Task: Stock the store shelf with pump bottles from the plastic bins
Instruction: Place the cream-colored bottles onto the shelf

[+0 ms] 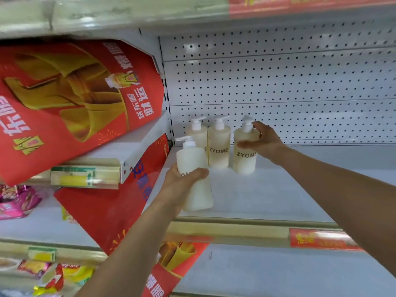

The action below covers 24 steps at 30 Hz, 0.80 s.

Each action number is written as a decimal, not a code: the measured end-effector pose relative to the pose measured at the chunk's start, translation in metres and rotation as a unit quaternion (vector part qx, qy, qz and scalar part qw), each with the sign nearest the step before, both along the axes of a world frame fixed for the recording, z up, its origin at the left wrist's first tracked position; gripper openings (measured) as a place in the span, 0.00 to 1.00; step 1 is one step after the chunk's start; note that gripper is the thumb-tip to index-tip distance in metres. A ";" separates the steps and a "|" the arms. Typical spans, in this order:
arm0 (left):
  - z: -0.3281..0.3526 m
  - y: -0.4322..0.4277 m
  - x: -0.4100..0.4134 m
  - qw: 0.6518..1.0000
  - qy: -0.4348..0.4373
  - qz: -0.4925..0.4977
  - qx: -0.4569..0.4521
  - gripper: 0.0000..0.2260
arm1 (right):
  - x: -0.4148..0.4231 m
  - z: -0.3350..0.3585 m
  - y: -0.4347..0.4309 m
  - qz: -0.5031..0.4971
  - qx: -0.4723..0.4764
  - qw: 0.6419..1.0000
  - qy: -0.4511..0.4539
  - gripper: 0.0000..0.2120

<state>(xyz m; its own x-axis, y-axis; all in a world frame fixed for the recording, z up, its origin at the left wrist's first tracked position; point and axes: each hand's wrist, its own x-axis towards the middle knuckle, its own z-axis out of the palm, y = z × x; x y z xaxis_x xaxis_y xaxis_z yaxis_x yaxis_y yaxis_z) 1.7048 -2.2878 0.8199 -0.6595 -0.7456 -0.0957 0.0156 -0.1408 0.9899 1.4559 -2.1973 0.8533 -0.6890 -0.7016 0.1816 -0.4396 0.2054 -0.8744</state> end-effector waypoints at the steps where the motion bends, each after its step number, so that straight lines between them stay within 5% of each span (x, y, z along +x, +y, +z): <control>1: 0.000 -0.002 -0.001 1.000 0.000 0.002 0.002 0.30 | -0.001 0.000 -0.003 0.000 0.003 1.000 0.004 0.32; 8: 0.000 -0.010 -0.004 1.000 -0.001 0.005 0.007 0.23 | -0.006 0.001 -0.016 0.005 0.002 1.000 0.005 0.33; 14: -0.001 -0.013 -0.004 1.000 -0.005 0.003 -0.007 0.32 | -0.003 0.002 -0.016 -0.006 0.025 0.999 0.020 0.33; 24: 0.001 -0.023 0.000 0.989 0.014 0.059 -0.133 0.32 | 0.050 -0.002 0.015 -0.059 0.213 0.941 0.257 0.35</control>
